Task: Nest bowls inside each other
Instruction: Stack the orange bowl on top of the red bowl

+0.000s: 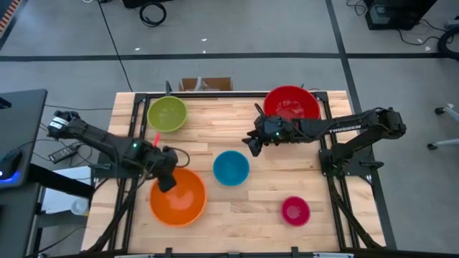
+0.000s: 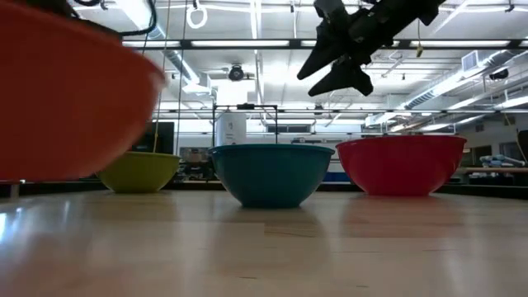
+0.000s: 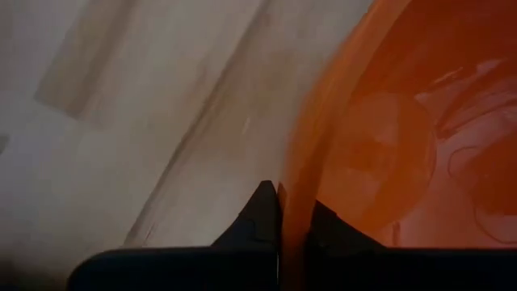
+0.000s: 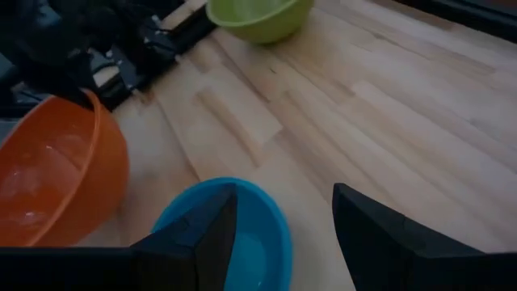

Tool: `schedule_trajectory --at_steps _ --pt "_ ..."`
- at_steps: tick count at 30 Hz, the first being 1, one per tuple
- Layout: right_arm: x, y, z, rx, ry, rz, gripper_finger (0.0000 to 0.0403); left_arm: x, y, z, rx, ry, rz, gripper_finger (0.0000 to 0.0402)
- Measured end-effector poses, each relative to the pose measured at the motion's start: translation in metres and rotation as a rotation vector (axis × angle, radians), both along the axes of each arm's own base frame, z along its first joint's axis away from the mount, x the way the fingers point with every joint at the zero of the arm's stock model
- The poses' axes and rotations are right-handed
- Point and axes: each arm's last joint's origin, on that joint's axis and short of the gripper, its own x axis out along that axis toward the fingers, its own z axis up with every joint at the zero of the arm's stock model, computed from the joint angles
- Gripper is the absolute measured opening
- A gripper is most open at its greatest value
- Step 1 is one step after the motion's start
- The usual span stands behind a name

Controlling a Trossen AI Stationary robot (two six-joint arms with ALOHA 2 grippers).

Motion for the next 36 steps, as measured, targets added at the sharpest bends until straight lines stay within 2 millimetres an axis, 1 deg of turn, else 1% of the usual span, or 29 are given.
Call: schedule_trajectory --at_steps 5,15,19,23,27,33,36 --pt "-0.002 -0.006 -0.002 0.004 0.029 -0.018 0.0208 0.003 0.010 0.001 0.010 -0.002 0.038 0.0009" --pt "-0.002 -0.002 -0.003 0.051 0.033 0.006 0.0208 0.004 0.011 0.001 0.030 -0.007 0.027 0.0009" --pt "0.004 0.002 -0.008 0.053 0.018 0.024 0.0208 0.004 0.011 0.001 0.042 -0.011 0.028 0.0009" --pt "0.026 0.004 -0.020 0.067 -0.049 0.058 0.0208 0.004 0.011 0.001 0.050 -0.013 0.029 0.0009" --pt "0.055 0.004 -0.029 0.086 -0.007 0.075 0.0208 0.004 0.011 0.000 0.054 -0.011 0.029 0.0009" --pt "0.096 0.009 -0.028 0.073 0.046 0.116 0.0208 0.003 0.010 0.000 0.028 -0.004 0.038 0.0009" --pt "0.111 0.012 -0.023 0.063 0.019 0.146 0.0208 0.002 0.007 0.000 0.008 0.002 0.055 0.0009"
